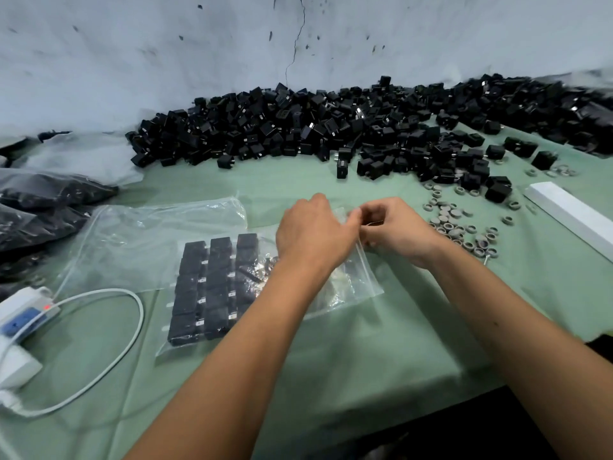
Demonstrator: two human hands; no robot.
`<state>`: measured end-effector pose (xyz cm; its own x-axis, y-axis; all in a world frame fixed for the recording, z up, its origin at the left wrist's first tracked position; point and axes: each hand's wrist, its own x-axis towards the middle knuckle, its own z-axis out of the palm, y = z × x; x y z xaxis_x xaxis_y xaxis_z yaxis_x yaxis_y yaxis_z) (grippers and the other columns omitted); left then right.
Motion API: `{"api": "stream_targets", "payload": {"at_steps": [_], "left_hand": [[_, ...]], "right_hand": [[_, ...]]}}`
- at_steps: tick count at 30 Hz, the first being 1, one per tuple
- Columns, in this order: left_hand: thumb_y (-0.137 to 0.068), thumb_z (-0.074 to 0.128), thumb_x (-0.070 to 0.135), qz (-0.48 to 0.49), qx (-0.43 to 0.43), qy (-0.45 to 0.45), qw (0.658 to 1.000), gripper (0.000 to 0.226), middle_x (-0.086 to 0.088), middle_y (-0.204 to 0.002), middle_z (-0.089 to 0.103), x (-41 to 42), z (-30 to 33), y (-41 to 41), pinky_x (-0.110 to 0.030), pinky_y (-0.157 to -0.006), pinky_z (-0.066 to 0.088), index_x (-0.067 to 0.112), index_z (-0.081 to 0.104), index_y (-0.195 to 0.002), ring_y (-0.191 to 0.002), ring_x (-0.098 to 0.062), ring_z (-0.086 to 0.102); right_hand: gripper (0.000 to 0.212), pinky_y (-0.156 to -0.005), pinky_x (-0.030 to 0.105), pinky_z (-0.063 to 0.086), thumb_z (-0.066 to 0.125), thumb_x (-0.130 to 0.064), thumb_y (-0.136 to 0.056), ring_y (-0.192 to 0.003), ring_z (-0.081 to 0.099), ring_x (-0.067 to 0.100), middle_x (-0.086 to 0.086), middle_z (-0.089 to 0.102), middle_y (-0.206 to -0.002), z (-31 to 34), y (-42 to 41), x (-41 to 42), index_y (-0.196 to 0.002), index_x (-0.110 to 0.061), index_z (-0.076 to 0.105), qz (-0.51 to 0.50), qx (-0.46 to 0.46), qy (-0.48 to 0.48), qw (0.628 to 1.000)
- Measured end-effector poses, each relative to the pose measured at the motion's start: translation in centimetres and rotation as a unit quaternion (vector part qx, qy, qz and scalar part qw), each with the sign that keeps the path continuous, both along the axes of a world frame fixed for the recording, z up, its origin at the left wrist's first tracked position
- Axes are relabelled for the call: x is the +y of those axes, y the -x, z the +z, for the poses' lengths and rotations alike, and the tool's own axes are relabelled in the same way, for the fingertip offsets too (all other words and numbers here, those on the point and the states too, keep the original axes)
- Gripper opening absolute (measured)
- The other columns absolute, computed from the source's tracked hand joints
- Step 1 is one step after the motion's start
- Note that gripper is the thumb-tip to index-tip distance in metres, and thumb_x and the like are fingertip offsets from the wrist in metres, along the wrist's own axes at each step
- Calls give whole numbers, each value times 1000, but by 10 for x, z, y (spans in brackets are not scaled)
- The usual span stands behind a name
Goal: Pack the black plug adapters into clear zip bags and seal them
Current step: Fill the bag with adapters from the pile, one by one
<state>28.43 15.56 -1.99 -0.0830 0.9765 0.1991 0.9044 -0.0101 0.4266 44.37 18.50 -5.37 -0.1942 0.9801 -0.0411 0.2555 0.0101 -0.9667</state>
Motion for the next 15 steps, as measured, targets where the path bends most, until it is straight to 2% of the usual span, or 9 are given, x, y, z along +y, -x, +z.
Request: {"api": "stream_targets", "payload": {"at_steps": [2,4,6,8,12,15], "left_hand": [[-84,60,52,-25,-43,35,998,38,-3,-78,61,1,1,-11,-30,-52,33,15,55,-77,-77,-27,59],[-82,63,39,-36,-85,63,994,31,-5,-69,60,2,2,-13,-28,-47,32,16,51,-65,-70,-27,60],[-80,62,28,-34,-121,95,988,21,-9,-72,66,2,4,-11,-31,-52,49,12,55,-68,-70,-29,68],[-75,60,20,-23,-167,111,979,14,-13,-75,71,-1,6,-6,-41,-66,62,6,62,-77,-69,-32,72],[-72,59,11,2,-186,69,980,16,-15,-64,71,-7,9,2,-48,-61,62,0,67,-79,-62,-31,73],[-75,64,15,-2,-165,13,986,14,-14,-68,69,-11,16,2,-45,-58,60,2,65,-77,-64,-31,69]], "right_hand": [[31,-58,20,51,60,17,-89,-66,61,13,15,74,-85,2,-2,-4,-108,-3,74,14,9,-2,1000],[37,-62,21,52,60,19,-88,-73,62,16,26,74,-100,5,-5,-7,-117,1,71,25,5,-3,1000],[34,-64,23,53,68,14,-88,-72,65,16,29,73,-103,6,-8,-10,-118,0,71,45,0,-2,999],[30,-65,25,54,74,9,-87,-69,66,14,24,75,-99,7,-9,-11,-114,-5,73,62,-8,-7,998],[25,-64,24,55,76,6,-86,-68,66,13,15,77,-93,10,-7,-15,-105,-11,76,89,-45,-15,995],[20,-64,26,53,73,6,-86,-68,65,14,12,76,-90,14,1,-15,-102,-7,77,105,-110,-23,988]]}}
